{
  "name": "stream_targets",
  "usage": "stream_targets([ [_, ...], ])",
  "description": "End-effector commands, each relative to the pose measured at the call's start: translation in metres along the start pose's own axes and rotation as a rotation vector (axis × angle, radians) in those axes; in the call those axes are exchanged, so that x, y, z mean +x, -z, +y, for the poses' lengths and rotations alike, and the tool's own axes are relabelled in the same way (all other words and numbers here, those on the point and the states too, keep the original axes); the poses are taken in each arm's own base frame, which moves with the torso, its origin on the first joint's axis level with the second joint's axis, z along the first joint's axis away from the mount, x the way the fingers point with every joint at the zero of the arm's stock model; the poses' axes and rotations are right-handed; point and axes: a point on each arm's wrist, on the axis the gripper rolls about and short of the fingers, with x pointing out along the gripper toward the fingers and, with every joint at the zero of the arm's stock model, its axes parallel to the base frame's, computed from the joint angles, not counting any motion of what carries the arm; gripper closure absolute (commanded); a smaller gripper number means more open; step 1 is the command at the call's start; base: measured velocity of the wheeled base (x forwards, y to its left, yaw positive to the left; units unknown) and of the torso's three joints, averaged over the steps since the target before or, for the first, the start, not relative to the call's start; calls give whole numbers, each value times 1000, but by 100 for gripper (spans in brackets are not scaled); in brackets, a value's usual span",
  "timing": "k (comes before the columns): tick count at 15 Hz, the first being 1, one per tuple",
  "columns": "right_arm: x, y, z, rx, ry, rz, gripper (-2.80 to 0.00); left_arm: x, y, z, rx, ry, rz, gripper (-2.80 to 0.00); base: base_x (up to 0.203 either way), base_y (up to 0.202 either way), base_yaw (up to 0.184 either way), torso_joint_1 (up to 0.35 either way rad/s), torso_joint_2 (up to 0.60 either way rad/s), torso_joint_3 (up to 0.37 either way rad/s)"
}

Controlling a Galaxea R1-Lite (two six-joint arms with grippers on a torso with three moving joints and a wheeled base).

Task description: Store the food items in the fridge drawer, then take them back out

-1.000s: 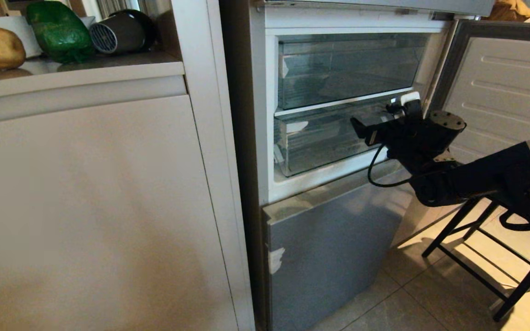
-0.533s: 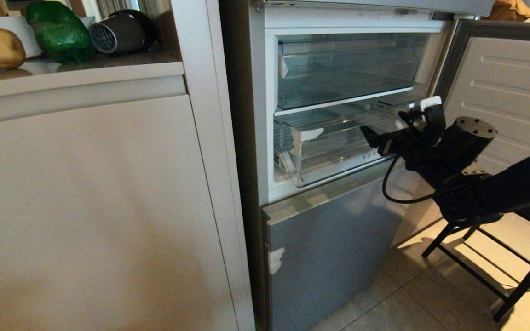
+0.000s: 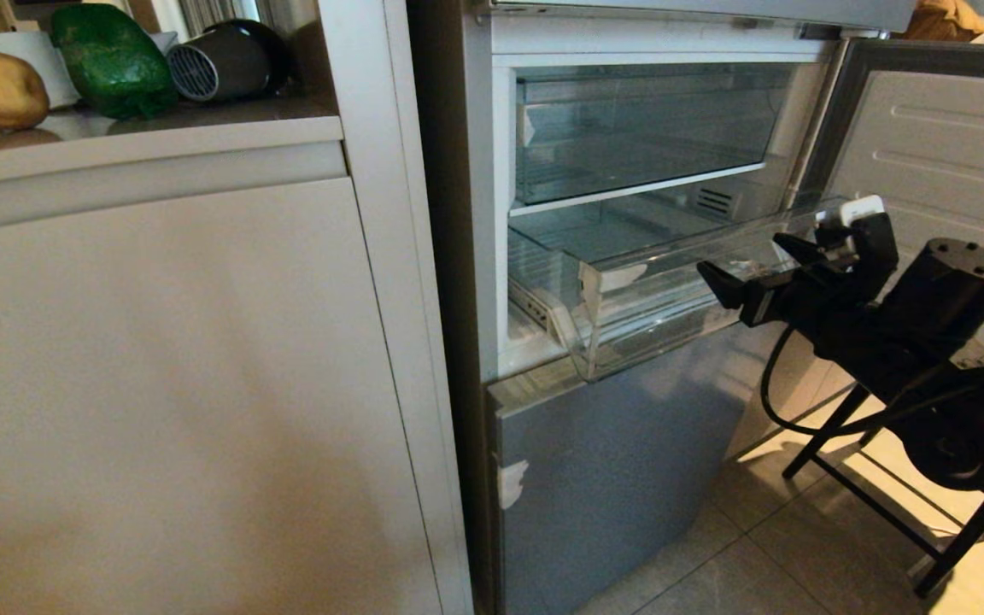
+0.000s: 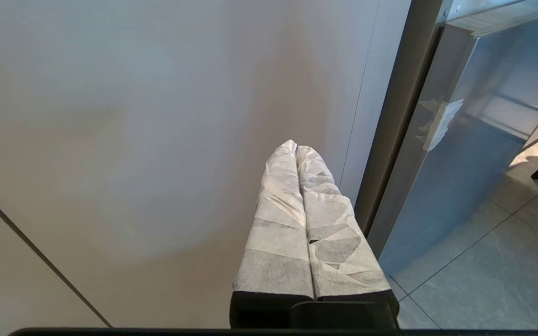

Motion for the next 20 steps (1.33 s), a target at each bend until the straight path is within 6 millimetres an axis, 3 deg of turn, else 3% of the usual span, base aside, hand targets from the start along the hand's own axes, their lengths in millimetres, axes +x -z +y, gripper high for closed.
stream_targets([
  [1,-14,-5,2,-1,-4,12,-280,1,3,0,0,-1,10,0,0,0,0,0,0,0],
  [7,-28,7,5,4,-7,49,-280,1,3,0,0,-1,11,0,0,0,0,0,0,0],
  [10,-42,-3,4,-3,3,38,-280,1,3,0,0,-1,10,0,0,0,0,0,0,0],
  [14,-83,-27,1,-16,48,15,-280,1,3,0,0,0,10,0,0,0,0,0,0,0],
  [16,-112,-43,2,-17,61,-18,0,1,3,0,0,-1,10,0,0,0,0,0,0,0],
  [20,-178,-73,8,-23,135,-106,0,1,3,0,0,0,10,0,0,0,0,0,0,0],
])
